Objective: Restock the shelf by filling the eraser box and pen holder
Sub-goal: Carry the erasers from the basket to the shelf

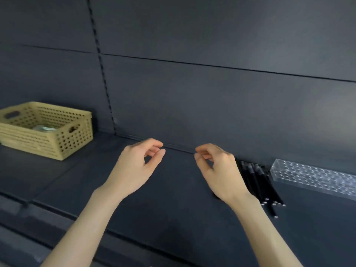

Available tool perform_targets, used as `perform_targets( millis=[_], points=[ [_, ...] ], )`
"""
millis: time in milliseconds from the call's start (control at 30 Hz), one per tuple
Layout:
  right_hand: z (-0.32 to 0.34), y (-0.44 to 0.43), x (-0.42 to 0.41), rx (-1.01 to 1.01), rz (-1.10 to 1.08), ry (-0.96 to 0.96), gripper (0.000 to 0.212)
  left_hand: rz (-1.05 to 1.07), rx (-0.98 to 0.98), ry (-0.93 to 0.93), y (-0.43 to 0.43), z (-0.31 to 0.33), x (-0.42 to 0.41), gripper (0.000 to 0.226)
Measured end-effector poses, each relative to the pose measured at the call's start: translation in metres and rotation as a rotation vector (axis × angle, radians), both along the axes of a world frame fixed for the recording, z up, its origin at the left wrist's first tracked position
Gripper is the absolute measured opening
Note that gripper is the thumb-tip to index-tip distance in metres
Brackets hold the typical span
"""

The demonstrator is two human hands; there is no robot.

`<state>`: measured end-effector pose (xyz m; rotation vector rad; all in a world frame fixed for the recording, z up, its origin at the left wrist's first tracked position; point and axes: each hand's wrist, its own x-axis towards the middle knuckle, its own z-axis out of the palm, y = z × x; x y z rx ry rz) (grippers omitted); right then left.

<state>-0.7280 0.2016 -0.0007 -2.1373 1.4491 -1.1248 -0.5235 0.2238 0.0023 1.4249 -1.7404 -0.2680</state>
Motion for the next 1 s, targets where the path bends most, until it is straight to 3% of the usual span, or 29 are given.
perform_targets(
  millis=[200,400,767,1000],
  points=[
    [-0.021,0.035,0.155,0.017,0.121,0.035,0.021,0.092,0.031,-0.045,0.054,-0.026,0.15,0.015],
    [-0.024,0.036,0.258,0.023,0.195,0.1,0.024,0.135,0.055,-0.094,0.065,-0.031,0.247,0.015],
    [0.0,-0.049,0.377,-0.059,0.221,0.046,0.019,0.102,-0.075,-0.128,-0.016,-0.003,0.365,0.018],
    [0.004,-0.111,0.44,-0.007,0.185,0.098,0.021,0.086,0.015,-0.143,-0.086,0.0,0.432,0.02]
  ],
)
